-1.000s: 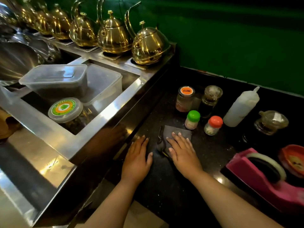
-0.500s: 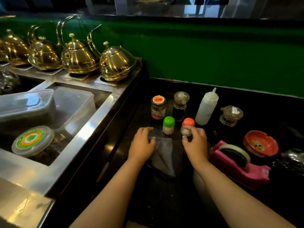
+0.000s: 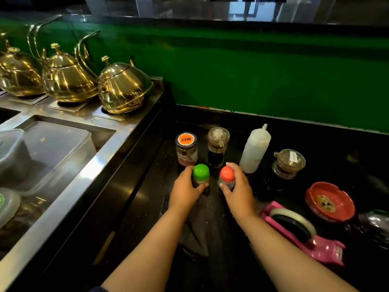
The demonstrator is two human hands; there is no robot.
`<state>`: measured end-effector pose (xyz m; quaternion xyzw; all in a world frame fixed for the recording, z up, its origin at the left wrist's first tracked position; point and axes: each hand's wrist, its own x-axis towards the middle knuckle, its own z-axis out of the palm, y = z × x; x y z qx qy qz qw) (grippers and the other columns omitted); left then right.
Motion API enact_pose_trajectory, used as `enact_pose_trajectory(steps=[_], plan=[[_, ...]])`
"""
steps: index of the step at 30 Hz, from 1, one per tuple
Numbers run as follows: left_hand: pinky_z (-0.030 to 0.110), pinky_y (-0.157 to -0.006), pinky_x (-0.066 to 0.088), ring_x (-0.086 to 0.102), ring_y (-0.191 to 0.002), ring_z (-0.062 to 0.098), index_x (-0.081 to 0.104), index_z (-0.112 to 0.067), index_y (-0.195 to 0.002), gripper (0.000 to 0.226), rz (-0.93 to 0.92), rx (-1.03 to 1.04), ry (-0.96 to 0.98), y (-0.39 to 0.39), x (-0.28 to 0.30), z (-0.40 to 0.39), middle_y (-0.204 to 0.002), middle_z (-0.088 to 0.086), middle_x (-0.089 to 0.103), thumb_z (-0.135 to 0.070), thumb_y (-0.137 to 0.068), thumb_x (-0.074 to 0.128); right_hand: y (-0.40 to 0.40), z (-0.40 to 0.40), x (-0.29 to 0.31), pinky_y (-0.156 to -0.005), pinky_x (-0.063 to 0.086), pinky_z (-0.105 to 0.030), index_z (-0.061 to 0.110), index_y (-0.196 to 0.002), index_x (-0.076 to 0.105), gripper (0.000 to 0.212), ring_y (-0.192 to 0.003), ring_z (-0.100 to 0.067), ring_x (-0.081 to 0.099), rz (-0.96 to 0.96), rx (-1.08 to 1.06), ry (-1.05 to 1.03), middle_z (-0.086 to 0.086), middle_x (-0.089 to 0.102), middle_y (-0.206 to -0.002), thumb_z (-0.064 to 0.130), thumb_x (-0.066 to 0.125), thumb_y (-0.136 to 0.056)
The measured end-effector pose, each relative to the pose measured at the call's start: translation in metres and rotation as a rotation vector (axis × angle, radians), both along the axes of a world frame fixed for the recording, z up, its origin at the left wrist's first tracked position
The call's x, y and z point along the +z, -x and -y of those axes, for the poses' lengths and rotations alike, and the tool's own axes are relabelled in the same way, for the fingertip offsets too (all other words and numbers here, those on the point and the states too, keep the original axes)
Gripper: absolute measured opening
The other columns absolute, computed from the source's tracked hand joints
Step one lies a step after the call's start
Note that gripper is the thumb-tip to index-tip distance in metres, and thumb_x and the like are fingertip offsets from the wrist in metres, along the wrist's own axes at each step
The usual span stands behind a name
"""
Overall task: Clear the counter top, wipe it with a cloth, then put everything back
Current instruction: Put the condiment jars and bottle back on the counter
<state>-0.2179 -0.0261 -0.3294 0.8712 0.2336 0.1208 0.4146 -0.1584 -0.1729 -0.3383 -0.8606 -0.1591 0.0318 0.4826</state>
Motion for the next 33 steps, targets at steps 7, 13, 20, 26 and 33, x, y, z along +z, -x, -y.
enact_pose_trajectory(steps=[7,13,20,26,33], plan=[[0.028,-0.085,0.051,0.059,-0.098,0.009,0.056,-0.025,-0.115,0.049,-0.01,0.007,0.01,0.019,0.012,-0.007,-0.108,-0.006,0.062,-0.029,-0.073,0.08,0.006,0.005,0.024,-0.092,0.036,-0.024,0.036,-0.131,0.044,0.06,-0.112,-0.009,0.047,-0.021,0.075,-0.059,0.008,0.049,-0.125,0.009,0.069,-0.084],[0.014,-0.068,0.045,0.061,-0.084,0.006,0.059,-0.024,-0.106,0.045,0.073,0.069,-0.054,0.045,0.067,-0.034,-0.094,-0.007,0.064,-0.03,-0.069,0.083,0.006,-0.016,0.068,-0.095,0.038,-0.022,0.04,-0.133,0.044,0.066,-0.115,-0.005,0.049,0.068,0.209,-0.157,0.011,0.05,-0.133,0.009,0.071,-0.081],[0.01,-0.062,0.041,0.058,-0.077,0.001,0.059,-0.021,-0.107,0.043,0.191,0.1,-0.128,0.036,0.159,-0.086,-0.091,-0.008,0.064,-0.028,-0.071,0.082,-0.022,-0.076,0.146,-0.092,0.039,-0.021,0.035,-0.136,0.045,0.066,-0.112,-0.011,0.056,0.215,0.252,-0.167,0.003,0.057,-0.13,0.012,0.071,-0.08],[0.02,-0.069,0.047,0.062,-0.084,0.01,0.059,-0.017,-0.116,0.05,0.288,0.111,-0.198,0.004,0.237,-0.144,-0.098,-0.003,0.066,-0.03,-0.073,0.081,-0.055,-0.146,0.226,-0.086,0.041,-0.024,0.036,-0.136,0.042,0.063,-0.104,-0.01,0.054,0.322,0.324,-0.187,0.002,0.056,-0.127,0.016,0.069,-0.082],[0.029,-0.079,0.052,0.062,-0.087,0.009,0.058,-0.018,-0.115,0.052,0.357,0.183,-0.316,-0.051,0.324,-0.241,-0.101,-0.005,0.064,-0.035,-0.072,0.081,-0.109,-0.233,0.32,-0.075,0.043,-0.028,0.026,-0.128,0.039,0.057,-0.091,-0.018,0.058,0.463,0.331,-0.219,0.0,0.059,-0.109,0.018,0.071,-0.082]])
